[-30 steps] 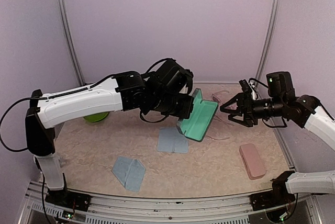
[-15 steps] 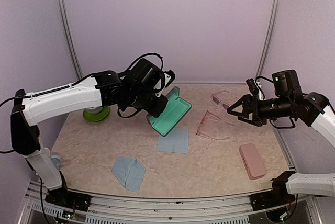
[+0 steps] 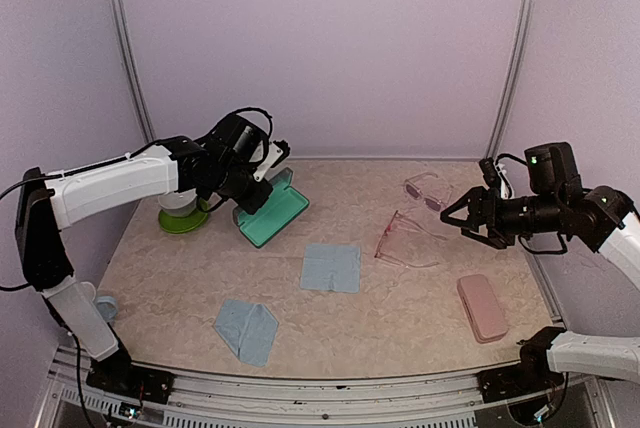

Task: Organize the sunglasses
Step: Place the sunglasses case at the center of the board.

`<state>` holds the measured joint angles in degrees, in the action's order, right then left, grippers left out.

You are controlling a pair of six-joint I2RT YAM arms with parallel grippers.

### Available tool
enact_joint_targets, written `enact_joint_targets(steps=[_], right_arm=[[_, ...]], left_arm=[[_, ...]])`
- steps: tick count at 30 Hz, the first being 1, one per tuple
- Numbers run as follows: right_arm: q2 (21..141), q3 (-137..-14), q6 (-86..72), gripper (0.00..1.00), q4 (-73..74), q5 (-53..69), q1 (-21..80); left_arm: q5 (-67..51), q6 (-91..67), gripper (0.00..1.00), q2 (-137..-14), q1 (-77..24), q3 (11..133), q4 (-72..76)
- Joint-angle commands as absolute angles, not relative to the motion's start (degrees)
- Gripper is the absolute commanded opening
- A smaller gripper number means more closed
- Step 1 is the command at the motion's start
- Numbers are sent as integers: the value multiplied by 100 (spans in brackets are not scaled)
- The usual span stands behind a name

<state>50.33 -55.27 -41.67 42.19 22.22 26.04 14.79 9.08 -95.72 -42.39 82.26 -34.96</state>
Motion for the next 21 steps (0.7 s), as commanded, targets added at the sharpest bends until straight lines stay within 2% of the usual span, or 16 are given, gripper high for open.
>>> enact_joint_targets(steps=[1,16,21], right_arm=[[4772,-5429,-4441,80,4210,1943,2540],[4318,-5242,-4907,80,4308,1515,2541],[4315,-5213,-4966,80,4274,1483,2540]], left_arm=[[1449,1738,0,-9631,-4140,7916,-2961],[558,2549,0,-10180,-3400,7610,-2145],[260,2599,3,-10310,-3193,7530,-2010]])
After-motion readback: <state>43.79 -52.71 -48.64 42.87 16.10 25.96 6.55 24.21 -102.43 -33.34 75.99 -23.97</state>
